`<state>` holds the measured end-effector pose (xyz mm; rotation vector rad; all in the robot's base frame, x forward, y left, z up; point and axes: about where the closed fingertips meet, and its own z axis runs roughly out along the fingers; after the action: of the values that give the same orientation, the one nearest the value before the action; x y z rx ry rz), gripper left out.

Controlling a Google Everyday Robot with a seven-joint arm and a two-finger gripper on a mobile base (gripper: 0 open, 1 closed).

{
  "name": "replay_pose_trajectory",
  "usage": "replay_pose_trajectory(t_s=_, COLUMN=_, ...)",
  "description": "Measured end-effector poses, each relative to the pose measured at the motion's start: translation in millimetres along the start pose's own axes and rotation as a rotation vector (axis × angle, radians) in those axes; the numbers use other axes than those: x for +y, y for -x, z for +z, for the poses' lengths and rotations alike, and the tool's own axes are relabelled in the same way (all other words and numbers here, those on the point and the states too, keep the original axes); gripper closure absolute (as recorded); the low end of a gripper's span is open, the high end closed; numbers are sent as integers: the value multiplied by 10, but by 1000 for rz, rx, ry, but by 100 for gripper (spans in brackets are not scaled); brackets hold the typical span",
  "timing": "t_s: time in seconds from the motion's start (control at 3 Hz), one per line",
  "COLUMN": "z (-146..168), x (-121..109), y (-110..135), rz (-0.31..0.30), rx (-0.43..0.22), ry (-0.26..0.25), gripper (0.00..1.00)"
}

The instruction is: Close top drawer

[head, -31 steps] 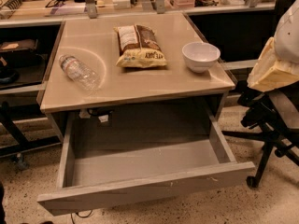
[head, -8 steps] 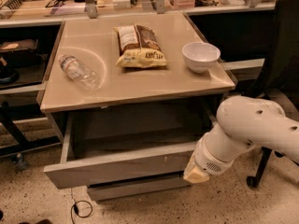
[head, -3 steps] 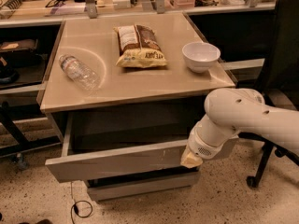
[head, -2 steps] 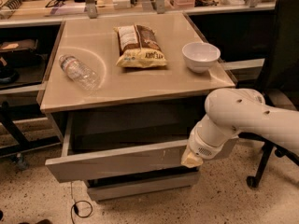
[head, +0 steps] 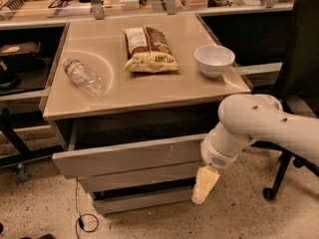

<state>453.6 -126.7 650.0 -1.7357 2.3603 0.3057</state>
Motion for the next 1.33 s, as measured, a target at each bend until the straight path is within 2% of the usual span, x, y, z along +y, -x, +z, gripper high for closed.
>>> replay_pose_trajectory(t_s=0.33, z=0, x=0, y=0, rz=0, rx=0, ry=0, gripper=0)
replay_pose_trajectory(t_s=0.67, z=0, x=0, y=0, rz=0, rx=0, ry=0, gripper=19)
replay_pose_trajectory(t_s=1.33, z=-1, x=-1, y=1, rz=0, rx=0, ry=0, gripper=65)
